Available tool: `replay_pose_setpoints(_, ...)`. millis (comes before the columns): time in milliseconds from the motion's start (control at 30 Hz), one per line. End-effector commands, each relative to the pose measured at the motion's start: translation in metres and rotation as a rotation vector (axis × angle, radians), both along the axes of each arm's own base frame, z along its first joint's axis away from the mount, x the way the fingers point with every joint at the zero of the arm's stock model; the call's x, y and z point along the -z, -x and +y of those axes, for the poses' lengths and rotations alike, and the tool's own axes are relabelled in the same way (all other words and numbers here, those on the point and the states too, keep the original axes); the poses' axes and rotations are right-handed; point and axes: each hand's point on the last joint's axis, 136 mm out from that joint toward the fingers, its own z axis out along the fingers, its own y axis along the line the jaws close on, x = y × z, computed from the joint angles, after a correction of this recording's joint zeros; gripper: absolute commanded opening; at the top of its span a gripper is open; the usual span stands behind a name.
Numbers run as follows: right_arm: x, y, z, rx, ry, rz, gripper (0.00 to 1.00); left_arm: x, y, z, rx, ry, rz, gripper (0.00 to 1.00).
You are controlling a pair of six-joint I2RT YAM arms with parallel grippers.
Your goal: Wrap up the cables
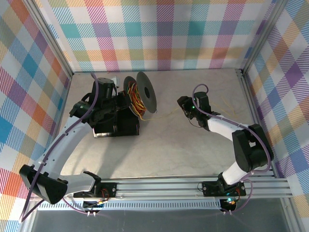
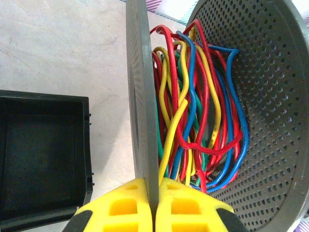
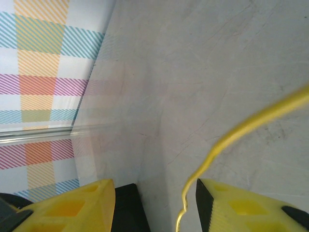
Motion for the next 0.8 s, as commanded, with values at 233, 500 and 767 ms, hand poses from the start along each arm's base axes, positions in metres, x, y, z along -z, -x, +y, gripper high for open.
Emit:
replay_pose_setpoints(233,0.005,-0.013,-0.008,0.018,0.024,0.002,0.45,-0.059,0.006,-0.009,0.04,0.133,-0.171,0.0)
replay_pose_setpoints(500,0.009,-0.017,-0.008,0.016,0.006,0.009,0.0,-0.057,0.011,-0.009,0.055,0.131,-0.159,0.0)
replay_pose_setpoints(767,-0.001,-0.034,-0.038,0.046,0.03,-0.007,0.0,-0.04,0.032,-0.021,0.197,0.066,-0.113,0.0)
